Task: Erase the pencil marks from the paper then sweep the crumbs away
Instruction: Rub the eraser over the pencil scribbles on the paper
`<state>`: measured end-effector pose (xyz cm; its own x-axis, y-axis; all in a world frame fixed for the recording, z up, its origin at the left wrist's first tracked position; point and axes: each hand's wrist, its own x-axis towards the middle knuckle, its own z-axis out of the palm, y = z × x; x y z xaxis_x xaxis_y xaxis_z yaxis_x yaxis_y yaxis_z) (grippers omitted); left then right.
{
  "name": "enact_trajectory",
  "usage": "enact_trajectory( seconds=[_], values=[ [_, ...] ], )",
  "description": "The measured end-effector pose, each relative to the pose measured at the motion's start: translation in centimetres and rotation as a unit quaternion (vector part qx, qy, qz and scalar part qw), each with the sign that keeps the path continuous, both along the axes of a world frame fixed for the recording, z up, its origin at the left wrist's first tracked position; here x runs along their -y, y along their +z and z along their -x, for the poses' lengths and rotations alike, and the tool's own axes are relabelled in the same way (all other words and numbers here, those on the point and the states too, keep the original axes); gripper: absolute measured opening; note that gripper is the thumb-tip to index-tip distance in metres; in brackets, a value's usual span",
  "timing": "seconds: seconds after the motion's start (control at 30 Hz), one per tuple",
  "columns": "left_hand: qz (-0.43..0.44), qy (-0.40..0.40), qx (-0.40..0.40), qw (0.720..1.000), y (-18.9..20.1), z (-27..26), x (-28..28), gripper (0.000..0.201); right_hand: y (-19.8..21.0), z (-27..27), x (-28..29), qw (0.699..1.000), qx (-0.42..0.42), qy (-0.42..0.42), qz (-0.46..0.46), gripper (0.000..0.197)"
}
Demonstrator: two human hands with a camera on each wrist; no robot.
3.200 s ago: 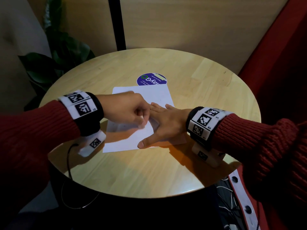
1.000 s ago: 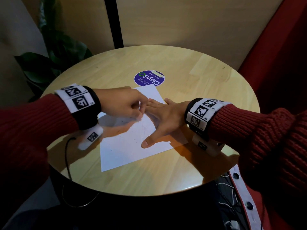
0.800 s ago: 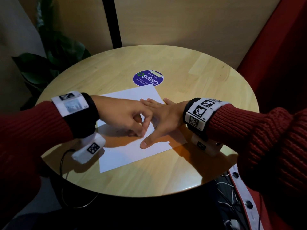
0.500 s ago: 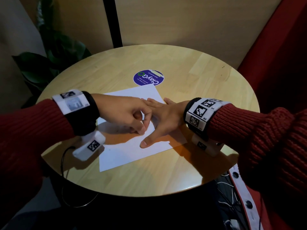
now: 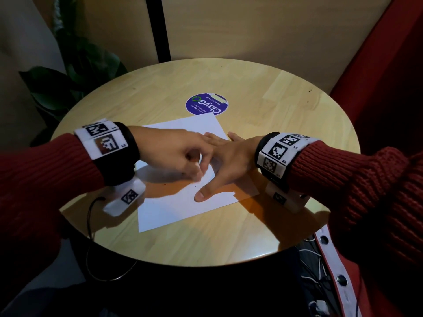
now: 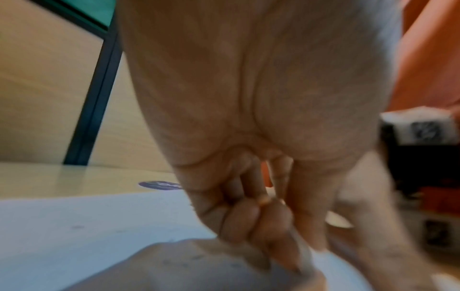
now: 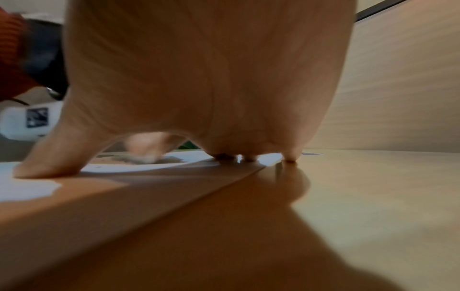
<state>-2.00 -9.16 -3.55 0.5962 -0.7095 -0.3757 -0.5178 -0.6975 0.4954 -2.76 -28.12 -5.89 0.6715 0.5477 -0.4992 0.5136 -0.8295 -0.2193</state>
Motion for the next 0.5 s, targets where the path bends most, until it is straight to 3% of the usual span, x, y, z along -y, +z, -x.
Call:
enact_trajectory(
  seconds=[0.07, 0.2, 0.33, 0.37, 0.5],
  values=[
    [-0.014, -0.022, -0.065, 0.998, 0.3, 0.6, 0.1, 0.007, -0.1, -0.1, -0.1, 1.0, 0.0, -0.004, 0.008, 0.137],
    [0.002, 0.033, 0.057, 0.998, 0.2, -0.7, -0.7, 0.01, 0.0, 0.0, -0.1, 1.0, 0.0, -0.001, -0.005, 0.133],
    [-0.022, -0.037, -0.063, 0.997, 0.4, 1.1, 0.1, 0.007, -0.3, -0.1, -0.2, 1.0, 0.002, -0.008, 0.011, 0.142],
    [-0.025, -0.035, -0.063, 0.997, 0.5, 0.9, 0.0, 0.006, -0.2, -0.1, -0.2, 1.0, 0.003, -0.008, 0.011, 0.143],
    [-0.012, 0.035, 0.074, 0.997, 0.4, -0.8, -1.1, 0.01, 0.2, 0.1, -0.2, 1.0, 0.0, 0.0, 0.006, 0.134]
  ],
)
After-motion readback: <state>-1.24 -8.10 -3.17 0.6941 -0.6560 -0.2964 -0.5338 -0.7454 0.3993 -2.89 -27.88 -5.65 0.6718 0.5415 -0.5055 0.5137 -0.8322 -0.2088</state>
